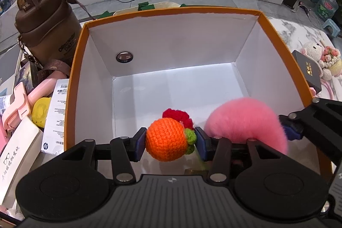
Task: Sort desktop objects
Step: 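Open both grippers to release the fruit and fur ball into the storage box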
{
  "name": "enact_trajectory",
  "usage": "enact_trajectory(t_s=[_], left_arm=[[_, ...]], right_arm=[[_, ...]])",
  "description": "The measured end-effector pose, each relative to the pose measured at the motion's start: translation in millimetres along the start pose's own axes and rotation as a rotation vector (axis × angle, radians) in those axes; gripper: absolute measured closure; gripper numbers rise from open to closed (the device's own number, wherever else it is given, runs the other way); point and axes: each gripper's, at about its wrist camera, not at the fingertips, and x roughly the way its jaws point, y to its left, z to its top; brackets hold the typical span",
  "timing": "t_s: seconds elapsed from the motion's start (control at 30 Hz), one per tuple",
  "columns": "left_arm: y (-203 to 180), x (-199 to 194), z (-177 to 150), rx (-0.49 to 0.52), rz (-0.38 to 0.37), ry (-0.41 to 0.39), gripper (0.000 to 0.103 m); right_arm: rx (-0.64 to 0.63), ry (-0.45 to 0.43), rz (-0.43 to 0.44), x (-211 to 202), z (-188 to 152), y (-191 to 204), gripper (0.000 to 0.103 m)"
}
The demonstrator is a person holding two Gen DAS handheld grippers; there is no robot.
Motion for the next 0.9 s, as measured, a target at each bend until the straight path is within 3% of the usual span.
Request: enact_trajectory(t_s=[0.2, 0.4, 0.9], left_arm=[[2, 0, -1, -0.011, 0.006, 0.013, 0.045], [-2, -5, -2, 0.002, 0.001, -0.005, 0.034], [-4, -12, -3, 0.006, 0.001, -0.023, 0.034]], right_arm=[[-0.005, 0.001, 0.002, 2, 1, -1, 0.052], [-0.004, -0.004, 0.007, 3, 1, 0, 0.049], [0.010, -0.024, 0.029, -3, 0, 0, 0.042]])
